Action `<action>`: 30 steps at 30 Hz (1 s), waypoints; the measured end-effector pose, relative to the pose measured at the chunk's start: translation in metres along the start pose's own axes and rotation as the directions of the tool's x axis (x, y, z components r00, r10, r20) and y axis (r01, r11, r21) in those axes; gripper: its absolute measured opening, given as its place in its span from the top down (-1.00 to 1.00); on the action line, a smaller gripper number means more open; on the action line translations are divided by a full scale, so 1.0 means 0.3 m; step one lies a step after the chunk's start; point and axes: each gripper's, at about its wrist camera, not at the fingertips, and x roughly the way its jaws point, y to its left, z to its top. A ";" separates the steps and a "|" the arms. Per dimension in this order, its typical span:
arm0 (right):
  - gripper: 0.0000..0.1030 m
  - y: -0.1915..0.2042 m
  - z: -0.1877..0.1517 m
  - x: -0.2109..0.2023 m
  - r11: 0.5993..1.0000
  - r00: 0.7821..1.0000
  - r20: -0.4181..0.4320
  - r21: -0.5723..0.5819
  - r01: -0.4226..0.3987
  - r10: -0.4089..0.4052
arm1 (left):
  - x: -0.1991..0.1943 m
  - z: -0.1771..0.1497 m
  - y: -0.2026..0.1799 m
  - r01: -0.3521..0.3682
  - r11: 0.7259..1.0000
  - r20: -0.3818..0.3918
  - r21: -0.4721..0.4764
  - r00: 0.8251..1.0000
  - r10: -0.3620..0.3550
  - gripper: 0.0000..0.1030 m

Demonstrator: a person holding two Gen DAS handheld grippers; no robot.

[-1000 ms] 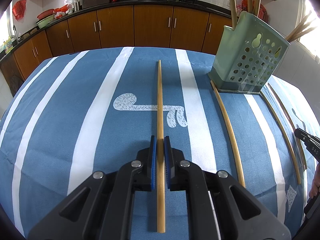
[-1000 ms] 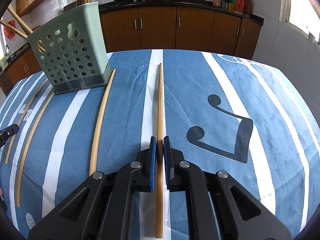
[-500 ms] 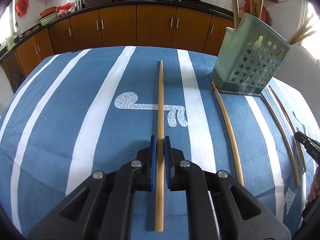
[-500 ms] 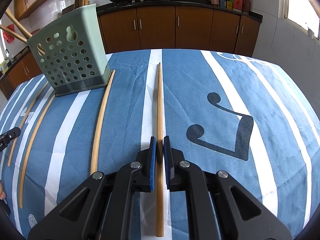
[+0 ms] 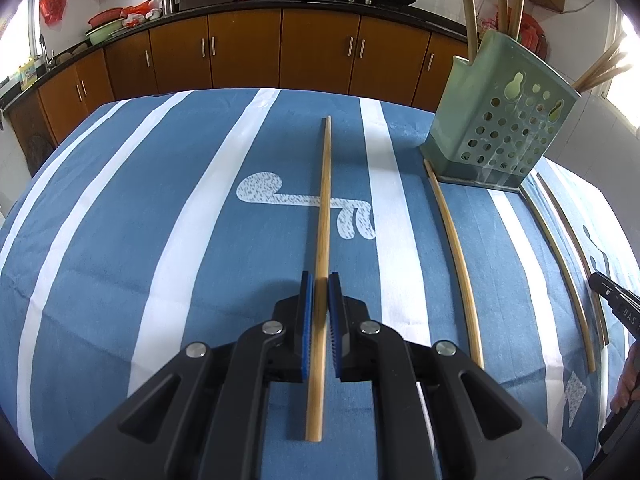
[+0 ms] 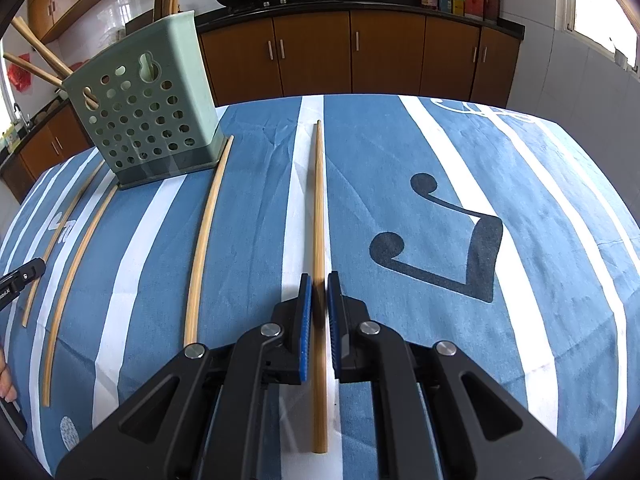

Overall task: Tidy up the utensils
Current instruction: 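Grasp a chopstick with the right gripper while the left gripper grasps another, then lift both chopsticks upright and carry them over the green holder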

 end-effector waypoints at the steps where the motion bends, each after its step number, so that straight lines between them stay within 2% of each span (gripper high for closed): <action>1: 0.82 0.000 0.000 0.000 1.000 1.000 0.000 0.001 -0.001 0.001 | -0.001 -0.002 0.000 0.000 1.000 0.000 -0.001 1.000 0.000 0.80; 8: 0.85 -0.009 0.007 -0.011 1.000 1.000 -0.002 0.004 -0.018 0.018 | -0.007 -0.006 0.000 -0.007 1.000 -0.004 0.009 1.000 0.007 0.85; 13: 0.85 -0.034 0.027 -0.108 0.999 0.996 0.082 0.024 -0.039 0.037 | -0.050 -0.006 0.027 0.021 1.000 0.010 -0.024 1.000 -0.021 0.85; 21: 0.85 -0.062 0.068 -0.224 0.997 0.980 0.193 0.046 -0.056 0.046 | -0.177 0.034 0.038 0.057 0.998 0.110 -0.033 0.993 -0.053 0.85; 25: 0.85 -0.065 0.088 -0.260 0.996 0.971 0.236 0.059 -0.065 0.050 | -0.256 0.067 0.035 0.083 0.996 0.186 -0.040 0.980 -0.074 0.85; 30: 0.85 -0.079 0.106 -0.297 0.995 0.959 0.277 0.067 -0.077 0.055 | -0.352 0.112 0.026 0.111 0.993 0.279 -0.048 0.956 -0.093 0.85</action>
